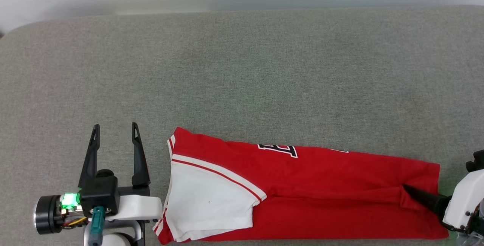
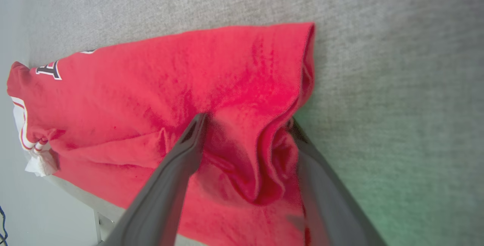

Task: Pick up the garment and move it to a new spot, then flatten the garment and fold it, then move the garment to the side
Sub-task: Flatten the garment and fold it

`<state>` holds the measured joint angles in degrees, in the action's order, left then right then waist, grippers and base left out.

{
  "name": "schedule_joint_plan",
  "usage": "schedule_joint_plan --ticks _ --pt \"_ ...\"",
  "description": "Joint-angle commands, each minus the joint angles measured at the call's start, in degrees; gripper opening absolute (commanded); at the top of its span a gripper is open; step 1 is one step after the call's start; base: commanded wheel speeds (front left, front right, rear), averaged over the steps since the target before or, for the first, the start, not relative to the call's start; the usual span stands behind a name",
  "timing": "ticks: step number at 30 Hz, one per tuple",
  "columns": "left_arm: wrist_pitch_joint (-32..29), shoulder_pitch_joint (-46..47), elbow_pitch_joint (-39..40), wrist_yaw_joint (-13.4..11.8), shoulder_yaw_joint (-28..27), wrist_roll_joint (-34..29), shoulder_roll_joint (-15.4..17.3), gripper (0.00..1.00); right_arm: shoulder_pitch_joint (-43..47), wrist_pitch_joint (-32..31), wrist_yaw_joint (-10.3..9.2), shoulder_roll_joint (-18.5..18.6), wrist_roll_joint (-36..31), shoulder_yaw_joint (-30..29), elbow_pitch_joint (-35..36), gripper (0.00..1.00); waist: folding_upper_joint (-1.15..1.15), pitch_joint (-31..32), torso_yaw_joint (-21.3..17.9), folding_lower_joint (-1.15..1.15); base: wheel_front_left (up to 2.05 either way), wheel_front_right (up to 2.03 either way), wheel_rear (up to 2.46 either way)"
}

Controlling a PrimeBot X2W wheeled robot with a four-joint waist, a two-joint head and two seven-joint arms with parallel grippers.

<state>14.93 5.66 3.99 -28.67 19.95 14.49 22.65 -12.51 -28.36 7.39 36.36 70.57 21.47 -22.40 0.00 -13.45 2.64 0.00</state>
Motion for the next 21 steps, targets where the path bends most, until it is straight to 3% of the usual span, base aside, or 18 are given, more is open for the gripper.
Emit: schedule_joint_plan --ticks 1,2,11,21 --pt "0.4 -0.8 0.0 0.4 -0.8 -1.0 -1.1 1.00 4.3 -3.1 0.17 -5.2 0.3 4.8 -1.0 0.35 0.00 0.1 0.0 0.00 0.00 0.00 0.00" --pt "0.4 -1.2 -0.1 0.9 -1.4 -2.2 -2.0 1.00 3.9 -3.0 0.17 -5.1 0.3 4.8 -0.8 0.00 0.00 0.1 -0.1 0.00 0.00 0.00 0.00" --pt "0.3 -5.5 0.7 2.8 -6.1 -9.7 -7.8 1.00 0.6 -0.4 0.08 1.0 -0.3 0.9 1.8 0.00 0.00 2.4 -1.0 0.00 0.00 0.00 0.00" --pt "0.3 -9.0 0.8 4.9 -8.1 -12.9 -9.5 1.00 0.4 -2.9 0.08 9.5 -3.3 -3.9 -4.0 0.00 0.00 5.0 -1.4 0.00 0.00 0.00 0.00"
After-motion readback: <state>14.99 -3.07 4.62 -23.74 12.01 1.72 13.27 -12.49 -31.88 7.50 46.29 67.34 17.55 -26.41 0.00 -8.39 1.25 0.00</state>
